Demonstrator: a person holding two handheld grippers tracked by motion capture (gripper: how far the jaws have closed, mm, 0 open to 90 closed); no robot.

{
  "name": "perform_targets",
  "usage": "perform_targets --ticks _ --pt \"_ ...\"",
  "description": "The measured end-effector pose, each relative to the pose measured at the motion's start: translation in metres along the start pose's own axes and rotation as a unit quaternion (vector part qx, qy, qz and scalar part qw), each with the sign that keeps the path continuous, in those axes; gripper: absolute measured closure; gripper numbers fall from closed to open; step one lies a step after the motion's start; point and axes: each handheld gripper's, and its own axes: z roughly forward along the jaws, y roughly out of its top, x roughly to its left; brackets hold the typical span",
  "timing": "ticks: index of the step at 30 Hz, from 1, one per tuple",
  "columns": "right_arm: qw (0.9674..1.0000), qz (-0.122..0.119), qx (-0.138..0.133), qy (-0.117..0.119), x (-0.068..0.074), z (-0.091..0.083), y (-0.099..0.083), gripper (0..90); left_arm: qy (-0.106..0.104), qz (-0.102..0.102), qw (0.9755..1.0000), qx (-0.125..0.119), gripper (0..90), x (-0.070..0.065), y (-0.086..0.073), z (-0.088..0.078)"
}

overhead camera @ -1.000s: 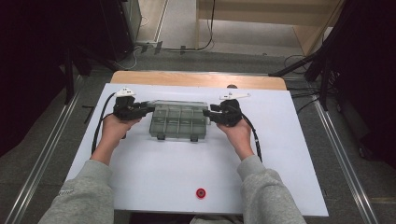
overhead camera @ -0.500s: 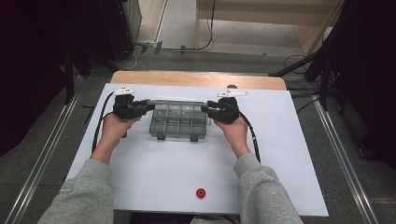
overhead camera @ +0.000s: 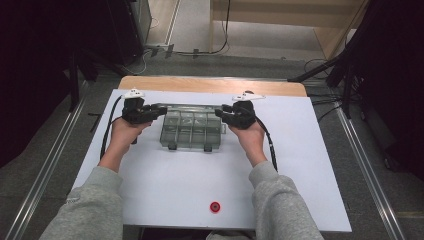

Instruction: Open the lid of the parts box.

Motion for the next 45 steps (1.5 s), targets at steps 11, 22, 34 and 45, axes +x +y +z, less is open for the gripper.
perform_targets --ticks 11,22,34,45 --pt "0.9999 0.007 -0.008 0.001 -0.004 0.004 0.0 60.4 0.007 -0.001 1.0 -0.004 63.7 0.003 0.002 0.006" --pt "0.9998 0.012 -0.017 -0.003 -0.008 0.01 -0.001 62.2 0.002 -0.007 0.9999 -0.014 62.0 0.006 0.003 0.01" --pt "0.9993 0.021 -0.028 -0.009 -0.012 0.017 -0.004 62.8 0.007 -0.019 0.9996 -0.018 62.0 0.009 0.002 0.017" --pt "0.999 0.027 -0.031 -0.016 -0.015 0.024 -0.007 63.9 0.01 -0.025 0.9996 -0.012 61.8 0.014 0.003 0.025"
